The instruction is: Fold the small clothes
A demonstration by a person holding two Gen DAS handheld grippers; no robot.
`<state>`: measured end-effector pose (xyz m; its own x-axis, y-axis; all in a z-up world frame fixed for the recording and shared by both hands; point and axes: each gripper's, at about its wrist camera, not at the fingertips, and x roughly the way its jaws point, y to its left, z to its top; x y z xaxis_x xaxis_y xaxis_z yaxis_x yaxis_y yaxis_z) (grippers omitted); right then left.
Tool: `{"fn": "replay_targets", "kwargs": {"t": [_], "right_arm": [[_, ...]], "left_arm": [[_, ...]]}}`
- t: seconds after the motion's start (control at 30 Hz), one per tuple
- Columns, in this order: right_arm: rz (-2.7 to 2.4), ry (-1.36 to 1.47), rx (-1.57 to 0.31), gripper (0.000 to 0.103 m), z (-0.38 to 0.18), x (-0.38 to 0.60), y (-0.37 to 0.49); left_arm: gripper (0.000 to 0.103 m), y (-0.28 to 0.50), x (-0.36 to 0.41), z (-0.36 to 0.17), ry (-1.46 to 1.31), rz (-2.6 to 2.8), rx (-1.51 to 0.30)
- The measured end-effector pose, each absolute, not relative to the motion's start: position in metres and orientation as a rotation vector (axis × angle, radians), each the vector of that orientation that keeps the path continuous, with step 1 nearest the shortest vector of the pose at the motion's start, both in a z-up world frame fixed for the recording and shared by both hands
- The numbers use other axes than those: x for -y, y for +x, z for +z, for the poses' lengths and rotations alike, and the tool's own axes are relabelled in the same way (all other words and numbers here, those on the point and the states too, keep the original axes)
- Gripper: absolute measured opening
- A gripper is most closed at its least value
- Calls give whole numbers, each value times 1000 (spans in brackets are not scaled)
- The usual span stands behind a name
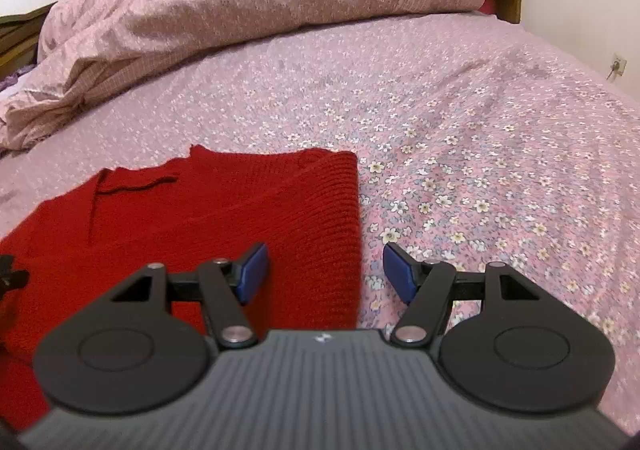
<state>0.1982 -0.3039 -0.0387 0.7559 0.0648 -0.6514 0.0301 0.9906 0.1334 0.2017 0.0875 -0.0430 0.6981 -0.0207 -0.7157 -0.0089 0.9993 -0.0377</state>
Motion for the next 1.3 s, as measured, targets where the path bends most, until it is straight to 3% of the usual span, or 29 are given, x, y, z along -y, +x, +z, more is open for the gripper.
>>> {"fn": "replay_targets", "kwargs": {"t": [0.13, 0.27, 0.33, 0.43, 0.5, 0.53, 0.57, 0.67, 0.9, 1.1, 1.27, 1.3], "right_arm": [[42, 139, -708, 67, -43, 303, 207], [63, 126, -694, 67, -44, 301, 213], [67, 122, -684, 67, -44, 301, 215], [73, 128, -654, 67, -44, 301, 218], [91, 123, -638, 66, -45, 300, 219], [92, 115, -634, 60, -45, 299, 220], [97, 101, -628, 42, -45, 297, 220], [103, 35, -584, 20, -44, 291, 215], [18, 66, -459, 16, -31, 302, 202], [-32, 114, -502, 16, -45, 310, 216], [-49, 122, -529, 27, -55, 312, 220], [-49, 131, -532, 27, -55, 312, 219]], "left_arm": [[80, 199, -83, -41, -17, -5, -781], [66, 194, -77, -39, -6, -15, -760], [57, 191, -74, -38, 2, -20, -747], [30, 190, -73, -34, -7, -20, -732], [20, 188, -72, -29, -16, -29, -723], [17, 188, -72, -26, -25, -34, -717], [17, 187, -71, -22, -31, -36, -710], [16, 184, -69, -10, -27, -35, -660], [16, 205, -67, 19, -43, -33, -539], [16, 251, -63, -9, 10, -15, -626], [19, 265, -65, -35, 41, 3, -698], [24, 263, -66, -35, 44, 7, -691]]}}
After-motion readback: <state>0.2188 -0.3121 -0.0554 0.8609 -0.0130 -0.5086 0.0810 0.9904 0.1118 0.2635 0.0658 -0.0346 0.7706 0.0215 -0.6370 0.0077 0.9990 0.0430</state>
